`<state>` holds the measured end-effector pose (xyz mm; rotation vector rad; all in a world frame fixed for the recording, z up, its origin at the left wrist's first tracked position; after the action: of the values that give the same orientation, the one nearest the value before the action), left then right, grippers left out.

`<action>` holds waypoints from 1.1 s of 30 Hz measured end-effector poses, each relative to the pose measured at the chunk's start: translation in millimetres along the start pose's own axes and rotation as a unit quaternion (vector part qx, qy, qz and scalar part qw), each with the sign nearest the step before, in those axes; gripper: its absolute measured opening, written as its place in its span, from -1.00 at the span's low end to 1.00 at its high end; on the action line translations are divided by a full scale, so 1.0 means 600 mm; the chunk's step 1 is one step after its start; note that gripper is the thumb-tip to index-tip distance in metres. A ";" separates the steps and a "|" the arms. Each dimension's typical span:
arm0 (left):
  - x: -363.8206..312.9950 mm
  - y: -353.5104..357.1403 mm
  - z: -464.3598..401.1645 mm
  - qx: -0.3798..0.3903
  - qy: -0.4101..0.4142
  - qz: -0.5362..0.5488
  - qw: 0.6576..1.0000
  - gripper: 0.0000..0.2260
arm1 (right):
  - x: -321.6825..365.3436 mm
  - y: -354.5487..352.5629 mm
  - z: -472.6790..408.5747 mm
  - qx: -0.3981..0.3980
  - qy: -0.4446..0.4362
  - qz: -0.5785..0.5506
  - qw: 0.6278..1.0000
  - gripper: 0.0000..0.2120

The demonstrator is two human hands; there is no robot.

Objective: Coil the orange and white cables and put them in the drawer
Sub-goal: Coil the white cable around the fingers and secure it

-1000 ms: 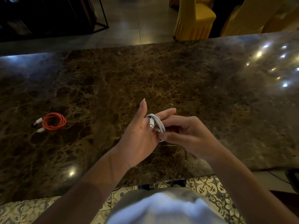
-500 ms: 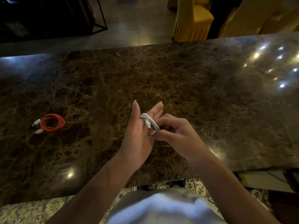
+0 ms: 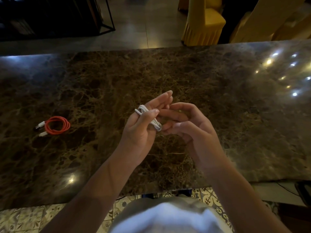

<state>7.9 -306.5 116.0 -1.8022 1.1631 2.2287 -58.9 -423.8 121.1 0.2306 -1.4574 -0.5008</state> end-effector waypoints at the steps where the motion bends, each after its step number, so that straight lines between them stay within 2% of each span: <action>1: 0.000 -0.001 0.001 0.004 -0.002 -0.002 1.000 -0.64 | 0.002 -0.003 -0.001 0.005 -0.005 -0.004 1.000 -0.60; 4: 0.004 0.001 0.002 0.010 -0.003 0.003 1.000 -0.64 | 0.008 -0.016 -0.010 0.000 -0.027 0.009 1.000 -0.71; 6: 0.003 -0.006 -0.001 -0.004 0.003 0.023 1.000 -0.64 | 0.012 -0.025 -0.013 -0.020 -0.069 0.127 0.989 -0.76; 9: 0.003 -0.013 -0.004 -0.020 0.011 0.017 1.000 -0.62 | -0.006 -0.008 -0.004 -0.006 -0.126 0.337 0.933 -0.73; 11: 0.007 -0.015 -0.002 -0.035 0.016 0.009 0.999 -0.62 | -0.016 0.000 0.003 -0.029 -0.153 0.399 0.904 -0.72; 15: 0.011 -0.019 -0.001 -0.075 -0.002 -0.013 0.997 -0.50 | -0.024 0.012 0.003 -0.062 -0.161 0.429 0.887 -0.69; 20: 0.017 -0.011 0.007 -0.056 -0.034 0.001 0.998 -0.30 | -0.026 0.021 -0.015 -0.085 -0.144 0.452 0.876 -0.75; 24: 0.023 -0.009 0.010 -0.046 -0.052 -0.002 0.998 -0.25 | -0.025 0.025 -0.033 -0.060 -0.158 0.476 0.863 -0.78; 27: 0.025 -0.011 0.008 -0.020 -0.077 0.033 0.996 -0.22 | -0.023 0.026 -0.040 -0.021 -0.151 0.432 0.889 -0.85; 30: 0.020 -0.012 0.001 0.036 -0.118 0.091 0.988 -0.19 | -0.024 0.016 -0.047 0.036 -0.077 0.286 0.954 -0.88; 33: 0.013 -0.011 -0.003 0.099 -0.107 0.077 0.986 -0.25 | -0.019 0.005 -0.051 0.084 -0.029 0.268 0.959 -0.81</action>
<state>10.2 -305.8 105.9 -1.4062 1.4601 2.2235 -28.7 -420.3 108.7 -0.0524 -1.5446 0.0584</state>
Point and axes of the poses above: each hand's wrist, its own z-axis away from the middle knuckle, its own y-axis out of the palm, x = y × z, the point moved 6 cm from there along -z, towards the middle knuckle, and after that the axes turned 3 degrees about y, right-handed, at the moved point
